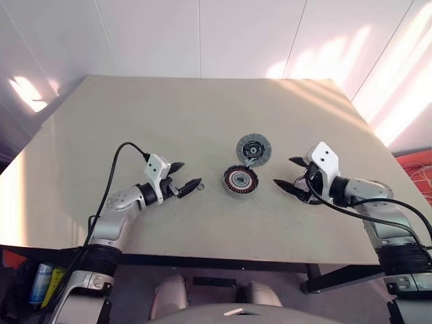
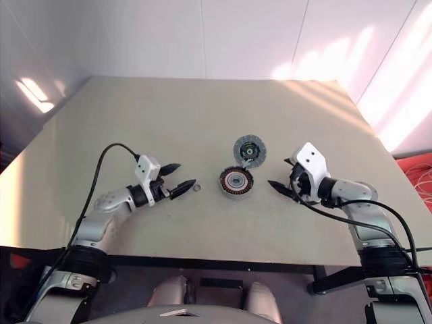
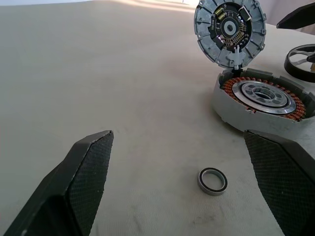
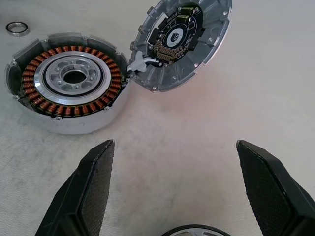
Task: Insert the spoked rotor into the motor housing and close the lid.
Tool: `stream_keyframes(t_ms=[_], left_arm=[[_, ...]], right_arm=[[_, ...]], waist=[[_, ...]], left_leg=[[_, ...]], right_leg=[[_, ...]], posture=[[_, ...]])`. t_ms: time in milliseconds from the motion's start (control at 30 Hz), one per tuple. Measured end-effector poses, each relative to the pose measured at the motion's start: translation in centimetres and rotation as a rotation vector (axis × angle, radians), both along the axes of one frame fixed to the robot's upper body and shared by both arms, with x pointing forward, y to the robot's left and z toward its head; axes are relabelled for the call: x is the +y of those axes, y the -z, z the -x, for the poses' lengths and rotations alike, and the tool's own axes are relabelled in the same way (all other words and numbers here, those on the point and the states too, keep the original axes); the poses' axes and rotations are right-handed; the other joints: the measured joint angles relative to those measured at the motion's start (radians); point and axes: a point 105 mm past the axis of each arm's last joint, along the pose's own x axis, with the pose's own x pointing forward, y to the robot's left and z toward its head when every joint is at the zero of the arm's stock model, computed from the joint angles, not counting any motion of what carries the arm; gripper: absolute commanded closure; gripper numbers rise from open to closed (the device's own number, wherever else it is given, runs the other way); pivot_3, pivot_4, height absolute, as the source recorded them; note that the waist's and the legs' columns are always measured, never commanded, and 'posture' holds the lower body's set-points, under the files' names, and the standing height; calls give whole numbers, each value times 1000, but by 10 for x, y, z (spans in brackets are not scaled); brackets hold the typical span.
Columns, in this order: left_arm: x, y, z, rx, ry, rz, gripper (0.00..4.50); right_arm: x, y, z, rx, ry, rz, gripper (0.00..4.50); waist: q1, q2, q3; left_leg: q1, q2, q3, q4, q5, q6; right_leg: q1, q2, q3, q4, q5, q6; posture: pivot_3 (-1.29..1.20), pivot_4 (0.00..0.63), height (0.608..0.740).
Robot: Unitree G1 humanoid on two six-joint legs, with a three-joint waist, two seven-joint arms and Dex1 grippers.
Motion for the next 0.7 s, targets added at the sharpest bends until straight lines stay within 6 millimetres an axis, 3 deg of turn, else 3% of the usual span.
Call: stream_keyframes(t_ms=[367,700], left_arm=[[0,4,0,-13,-2,-6,0],[-2,18,4,24,60,-80,0]], right_arm=[[8,3,0,5,-9,-28,26],[10,3,-1,1,-9,-34,26]], waist=[[0,0,0],[0,0,0]], left_leg=[[0,0,0,0,0,0],[1,0,0,0,0,0]], right_leg=[[0,0,0,0,0,0],[0,0,0,0,0,0]], posture=[[0,0,740],[0,0,740]])
